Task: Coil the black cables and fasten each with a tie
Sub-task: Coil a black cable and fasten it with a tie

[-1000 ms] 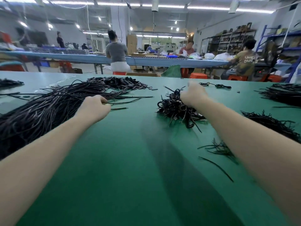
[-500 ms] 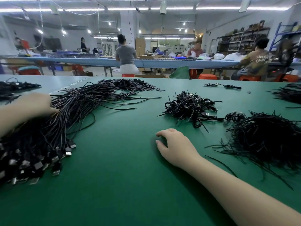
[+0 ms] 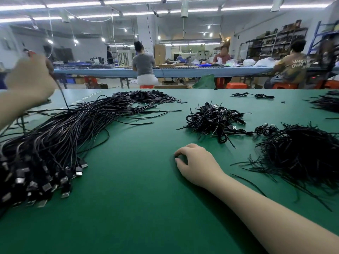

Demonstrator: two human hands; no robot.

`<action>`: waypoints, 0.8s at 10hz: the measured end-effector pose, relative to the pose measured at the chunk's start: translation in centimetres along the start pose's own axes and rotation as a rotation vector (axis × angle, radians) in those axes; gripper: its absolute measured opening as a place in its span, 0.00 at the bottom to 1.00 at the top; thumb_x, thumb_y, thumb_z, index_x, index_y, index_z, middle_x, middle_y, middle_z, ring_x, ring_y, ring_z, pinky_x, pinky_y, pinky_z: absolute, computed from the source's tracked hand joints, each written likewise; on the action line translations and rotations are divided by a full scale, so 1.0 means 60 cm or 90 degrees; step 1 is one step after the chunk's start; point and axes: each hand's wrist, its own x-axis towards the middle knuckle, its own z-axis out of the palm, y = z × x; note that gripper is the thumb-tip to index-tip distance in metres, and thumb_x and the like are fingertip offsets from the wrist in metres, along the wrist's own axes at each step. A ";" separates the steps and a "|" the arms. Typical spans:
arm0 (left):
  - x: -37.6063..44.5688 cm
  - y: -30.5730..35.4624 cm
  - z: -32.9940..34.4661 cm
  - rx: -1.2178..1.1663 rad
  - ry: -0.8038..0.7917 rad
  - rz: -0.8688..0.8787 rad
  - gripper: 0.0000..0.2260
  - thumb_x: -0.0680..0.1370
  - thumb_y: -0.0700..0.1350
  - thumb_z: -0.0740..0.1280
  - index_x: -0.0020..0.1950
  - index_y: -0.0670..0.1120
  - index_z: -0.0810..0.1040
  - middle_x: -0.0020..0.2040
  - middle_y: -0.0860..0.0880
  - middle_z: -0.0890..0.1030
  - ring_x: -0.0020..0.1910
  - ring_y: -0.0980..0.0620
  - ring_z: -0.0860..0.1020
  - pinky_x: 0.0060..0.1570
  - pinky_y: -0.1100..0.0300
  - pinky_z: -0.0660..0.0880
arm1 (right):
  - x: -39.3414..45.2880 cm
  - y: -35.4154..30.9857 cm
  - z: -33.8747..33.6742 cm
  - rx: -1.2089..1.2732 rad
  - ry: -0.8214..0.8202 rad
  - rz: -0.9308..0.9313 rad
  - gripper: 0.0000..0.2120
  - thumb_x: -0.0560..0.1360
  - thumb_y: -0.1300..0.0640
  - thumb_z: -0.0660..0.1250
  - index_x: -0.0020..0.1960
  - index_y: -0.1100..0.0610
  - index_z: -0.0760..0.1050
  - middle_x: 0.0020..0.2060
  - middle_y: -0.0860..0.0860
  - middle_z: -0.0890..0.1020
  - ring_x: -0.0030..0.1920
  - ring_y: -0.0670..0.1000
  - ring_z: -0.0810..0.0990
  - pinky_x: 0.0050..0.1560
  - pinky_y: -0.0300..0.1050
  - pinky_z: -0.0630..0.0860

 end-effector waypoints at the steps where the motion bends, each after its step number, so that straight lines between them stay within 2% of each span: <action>1: -0.012 0.057 -0.009 -0.049 0.034 0.070 0.07 0.70 0.36 0.68 0.42 0.48 0.80 0.38 0.48 0.81 0.39 0.46 0.79 0.42 0.52 0.79 | 0.001 0.003 0.004 0.003 0.002 -0.004 0.13 0.78 0.50 0.61 0.60 0.48 0.76 0.58 0.49 0.77 0.55 0.52 0.76 0.56 0.46 0.73; 2: -0.027 0.139 -0.077 -0.067 0.085 0.095 0.07 0.71 0.34 0.67 0.43 0.46 0.80 0.40 0.48 0.81 0.40 0.47 0.79 0.43 0.53 0.78 | 0.003 0.009 0.005 0.106 0.059 0.021 0.20 0.78 0.50 0.62 0.70 0.48 0.68 0.64 0.49 0.74 0.61 0.49 0.74 0.60 0.43 0.70; 3: -0.151 0.271 0.059 -0.171 0.204 0.194 0.09 0.72 0.32 0.63 0.45 0.45 0.78 0.42 0.47 0.80 0.43 0.45 0.79 0.42 0.51 0.78 | 0.004 0.013 -0.001 0.283 0.185 0.058 0.27 0.77 0.48 0.64 0.74 0.48 0.60 0.67 0.47 0.69 0.63 0.45 0.71 0.60 0.39 0.66; 4: -0.223 0.373 0.108 -0.299 0.065 0.286 0.07 0.73 0.32 0.67 0.44 0.43 0.80 0.42 0.48 0.83 0.43 0.49 0.80 0.45 0.52 0.78 | 0.005 0.016 -0.006 0.365 0.222 0.064 0.32 0.76 0.46 0.66 0.75 0.46 0.56 0.66 0.45 0.69 0.59 0.43 0.72 0.55 0.37 0.67; 5: -0.255 0.412 0.139 -0.313 -0.012 0.357 0.06 0.72 0.33 0.68 0.44 0.42 0.81 0.40 0.51 0.82 0.39 0.52 0.79 0.41 0.52 0.77 | 0.009 0.013 -0.008 0.400 0.204 0.026 0.32 0.75 0.51 0.69 0.74 0.46 0.58 0.62 0.41 0.70 0.55 0.42 0.74 0.53 0.37 0.69; 6: -0.287 0.468 0.146 -0.394 -0.008 0.453 0.08 0.70 0.32 0.67 0.45 0.42 0.81 0.40 0.52 0.81 0.40 0.56 0.75 0.41 0.56 0.76 | 0.010 0.010 -0.005 0.422 0.217 -0.035 0.12 0.74 0.62 0.67 0.54 0.50 0.72 0.48 0.41 0.75 0.45 0.34 0.76 0.45 0.30 0.70; 7: -0.287 0.522 0.141 -0.497 -0.002 0.503 0.10 0.72 0.34 0.65 0.49 0.44 0.80 0.45 0.54 0.81 0.45 0.60 0.75 0.47 0.63 0.74 | 0.006 0.005 -0.014 0.587 0.315 -0.025 0.10 0.71 0.62 0.63 0.41 0.48 0.67 0.38 0.43 0.72 0.37 0.33 0.75 0.40 0.27 0.69; 8: -0.271 0.532 0.145 -0.556 -0.035 0.401 0.15 0.73 0.33 0.63 0.57 0.46 0.78 0.51 0.52 0.79 0.52 0.60 0.74 0.52 0.68 0.70 | 0.015 0.013 -0.033 0.720 0.409 0.044 0.11 0.77 0.67 0.58 0.41 0.53 0.69 0.35 0.47 0.73 0.35 0.41 0.72 0.38 0.37 0.71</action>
